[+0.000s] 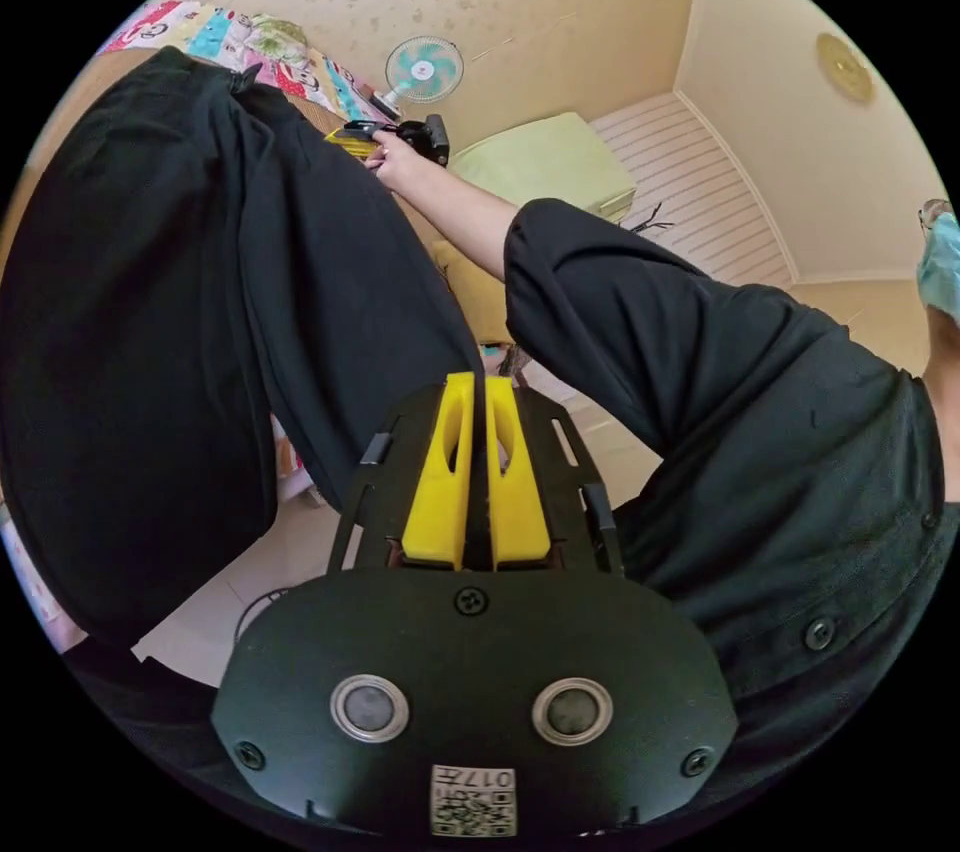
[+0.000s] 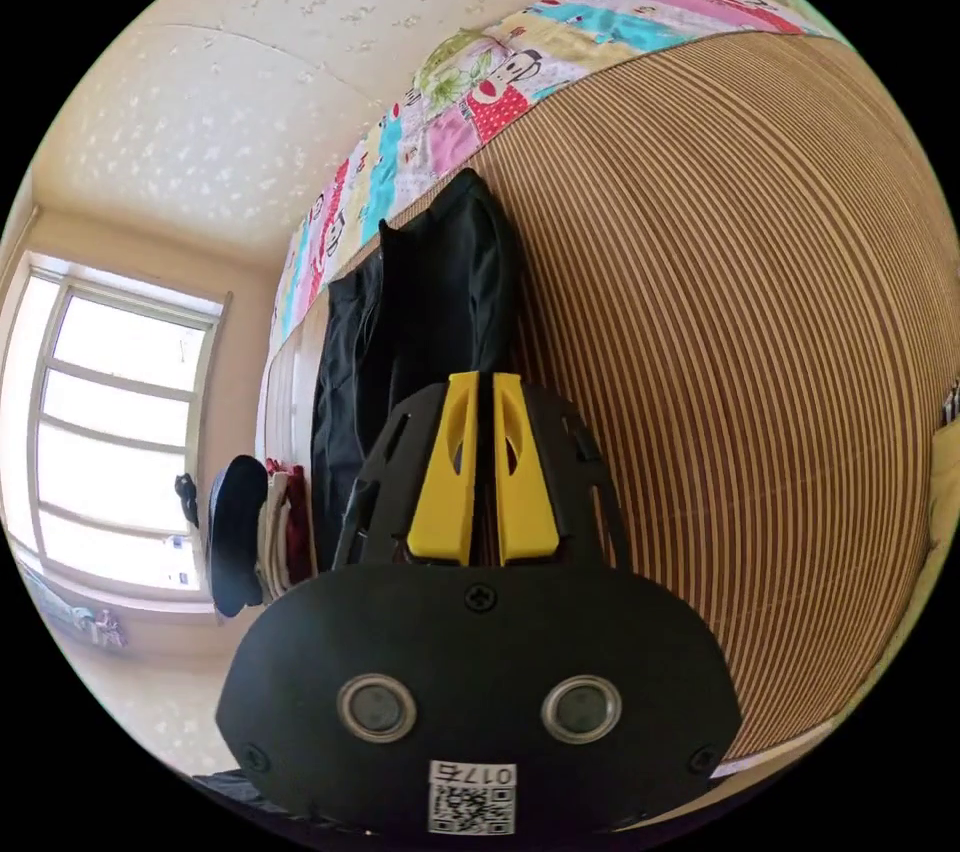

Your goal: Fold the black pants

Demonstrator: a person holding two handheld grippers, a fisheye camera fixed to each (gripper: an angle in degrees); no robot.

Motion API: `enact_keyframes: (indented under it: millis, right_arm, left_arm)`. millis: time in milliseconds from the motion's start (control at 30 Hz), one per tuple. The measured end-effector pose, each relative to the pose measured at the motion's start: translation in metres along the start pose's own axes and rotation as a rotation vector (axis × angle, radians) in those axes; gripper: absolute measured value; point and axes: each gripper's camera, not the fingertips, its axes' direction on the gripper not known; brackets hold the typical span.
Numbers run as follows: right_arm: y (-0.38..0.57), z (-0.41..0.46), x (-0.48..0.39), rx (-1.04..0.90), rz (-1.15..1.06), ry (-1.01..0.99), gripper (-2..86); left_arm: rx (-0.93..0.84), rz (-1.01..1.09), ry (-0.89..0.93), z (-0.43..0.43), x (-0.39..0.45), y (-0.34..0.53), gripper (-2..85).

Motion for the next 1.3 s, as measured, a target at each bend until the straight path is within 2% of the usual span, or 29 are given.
enact_keyframes:
  millis: [133, 233, 400, 467, 533, 600, 733, 900, 1000, 1067, 1133, 1300]
  right_arm:
    - [0.015, 0.019, -0.162, 0.088, -0.375, 0.078, 2.2]
    - [0.041, 0.049, -0.254, 0.113, -0.511, 0.029, 2.2]
    - [0.082, 0.119, -0.314, 0.013, -0.655, -0.114, 2.8]
    - [0.1, 0.128, -0.309, -0.014, -0.652, -0.132, 4.7]
    - [0.131, 0.126, -0.281, -0.056, -0.635, -0.146, 7.9]
    - [0.161, 0.114, -0.247, -0.06, -0.613, -0.128, 8.6]
    - [0.245, 0.074, -0.153, -0.026, -0.503, 0.014, 10.1]
    - [0.324, 0.054, -0.078, -0.11, -0.372, -0.064, 11.0]
    - [0.359, 0.044, -0.068, -0.085, -0.394, -0.136, 9.8]
    - [0.37, 0.043, -0.07, -0.123, -0.436, -0.139, 8.2]
    - [0.374, 0.033, -0.064, -0.112, -0.384, -0.123, 8.2]
    - [0.384, 0.034, -0.056, -0.144, -0.343, -0.202, 9.9]
  left_arm:
    - [0.143, 0.002, -0.034, -0.064, -0.007, 0.028, -0.7]
    - [0.217, -0.051, -0.124, -0.104, -0.007, 0.054, -0.6]
    - [0.263, -0.167, -0.343, -0.145, -0.014, 0.1, 0.5]
    - [0.167, -0.3, -0.468, -0.15, -0.031, 0.116, 2.5]
    - [0.119, -0.356, -0.507, -0.153, -0.042, 0.124, 7.9]
    - [0.137, -0.355, -0.517, -0.16, -0.047, 0.127, 10.9]
    - [0.149, -0.306, -0.524, -0.168, -0.066, 0.1, 11.2]
    - [0.08, -0.24, -0.631, -0.145, -0.088, 0.044, 11.1]
    - [-0.041, -0.275, -0.655, -0.114, -0.102, 0.023, 11.1]
    - [-0.033, -0.269, -0.699, -0.102, -0.091, 0.018, 10.1]
    - [-0.031, -0.273, -0.741, -0.099, -0.083, 0.018, 9.7]
    - [0.022, -0.32, -0.716, -0.105, -0.076, 0.029, 8.7]
